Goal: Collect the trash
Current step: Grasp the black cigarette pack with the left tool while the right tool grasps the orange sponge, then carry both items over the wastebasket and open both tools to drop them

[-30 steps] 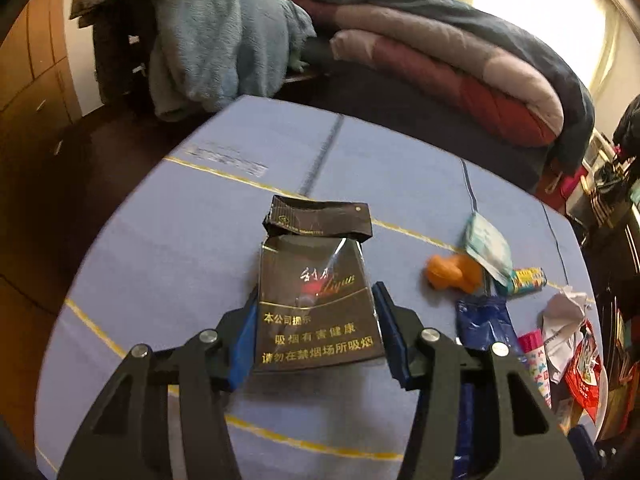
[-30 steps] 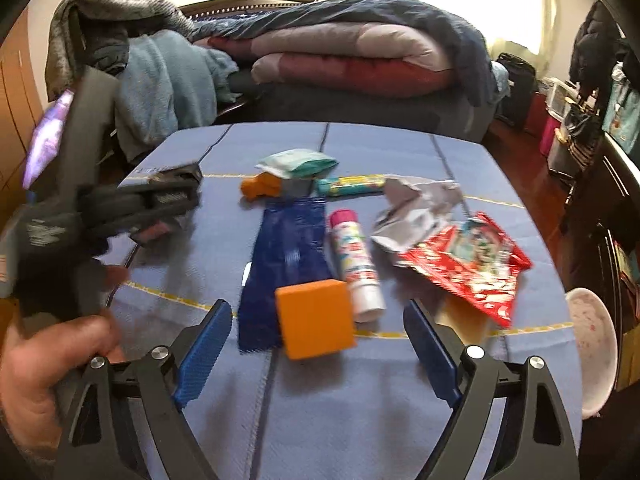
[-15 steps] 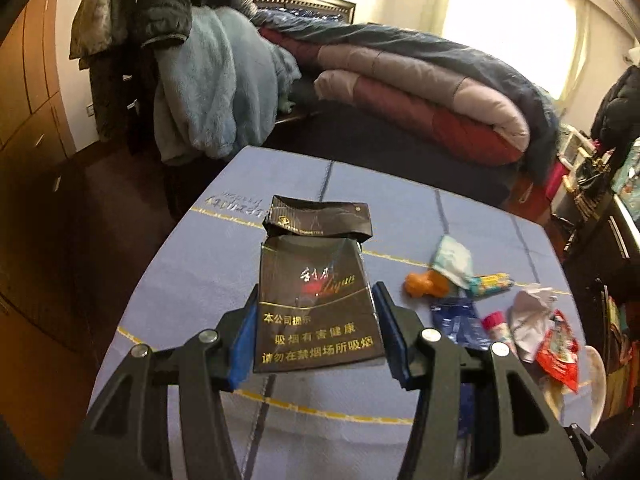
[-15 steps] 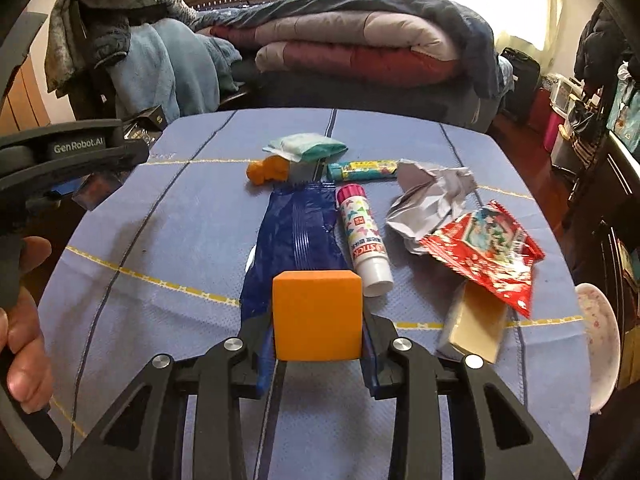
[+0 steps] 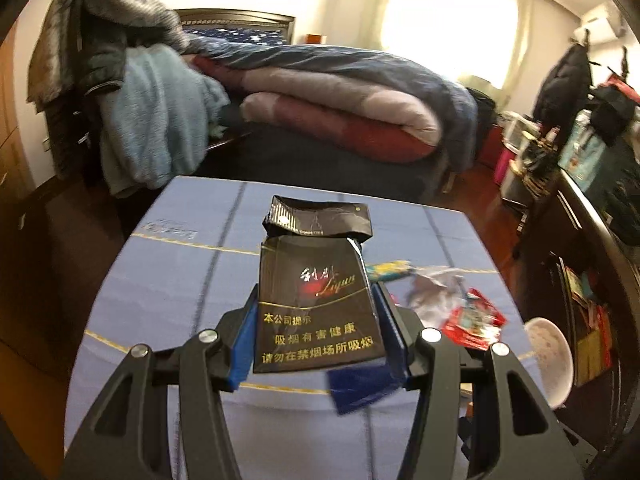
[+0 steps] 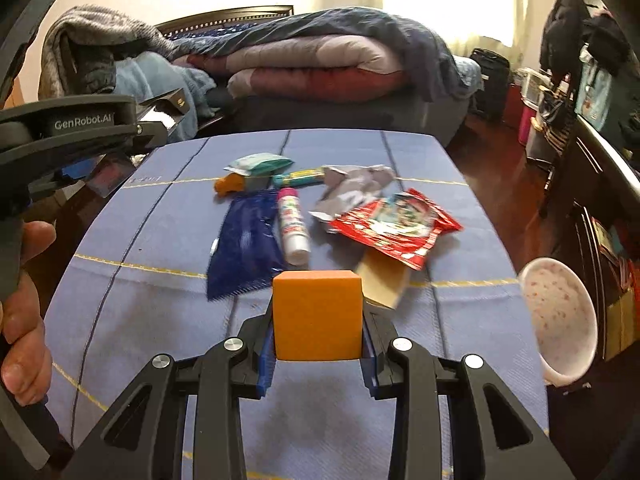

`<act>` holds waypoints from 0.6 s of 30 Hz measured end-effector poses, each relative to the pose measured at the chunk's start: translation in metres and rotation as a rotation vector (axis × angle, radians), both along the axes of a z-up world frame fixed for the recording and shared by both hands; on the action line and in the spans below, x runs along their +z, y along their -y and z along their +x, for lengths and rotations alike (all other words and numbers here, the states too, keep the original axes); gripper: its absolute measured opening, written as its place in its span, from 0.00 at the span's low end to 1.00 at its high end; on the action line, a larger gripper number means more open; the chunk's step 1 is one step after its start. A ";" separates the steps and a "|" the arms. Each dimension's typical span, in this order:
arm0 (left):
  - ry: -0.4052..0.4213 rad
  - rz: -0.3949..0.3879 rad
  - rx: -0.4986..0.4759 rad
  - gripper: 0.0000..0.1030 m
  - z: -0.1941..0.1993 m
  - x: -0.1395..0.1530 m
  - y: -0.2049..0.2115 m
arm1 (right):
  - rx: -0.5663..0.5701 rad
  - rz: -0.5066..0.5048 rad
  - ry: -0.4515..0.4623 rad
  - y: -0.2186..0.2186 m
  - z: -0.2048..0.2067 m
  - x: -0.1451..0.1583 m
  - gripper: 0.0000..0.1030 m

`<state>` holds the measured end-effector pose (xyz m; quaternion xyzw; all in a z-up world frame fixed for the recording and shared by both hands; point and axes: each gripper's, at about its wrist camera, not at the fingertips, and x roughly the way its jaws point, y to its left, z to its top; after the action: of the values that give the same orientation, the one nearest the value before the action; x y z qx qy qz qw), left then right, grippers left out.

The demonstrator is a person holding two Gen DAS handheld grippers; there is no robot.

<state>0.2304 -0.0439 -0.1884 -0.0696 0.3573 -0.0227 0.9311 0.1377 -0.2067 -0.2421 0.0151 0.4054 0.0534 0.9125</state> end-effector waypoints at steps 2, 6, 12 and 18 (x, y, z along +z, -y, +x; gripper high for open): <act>0.007 0.000 -0.025 0.52 -0.004 0.003 0.012 | -0.015 -0.001 0.001 0.011 -0.005 0.001 0.33; 0.020 0.008 -0.072 0.52 -0.010 0.008 0.035 | -0.050 0.009 0.009 0.033 -0.016 0.002 0.33; 0.027 0.011 -0.162 0.52 -0.015 0.013 0.074 | -0.115 0.025 0.020 0.070 -0.029 0.002 0.33; 0.042 0.038 -0.260 0.52 -0.019 0.013 0.123 | -0.199 0.035 0.026 0.110 -0.038 -0.002 0.33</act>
<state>0.2116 -0.1674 -0.1759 -0.0046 0.3442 -0.1381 0.9287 0.0996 -0.3168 -0.2445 0.0704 0.3890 -0.0304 0.9180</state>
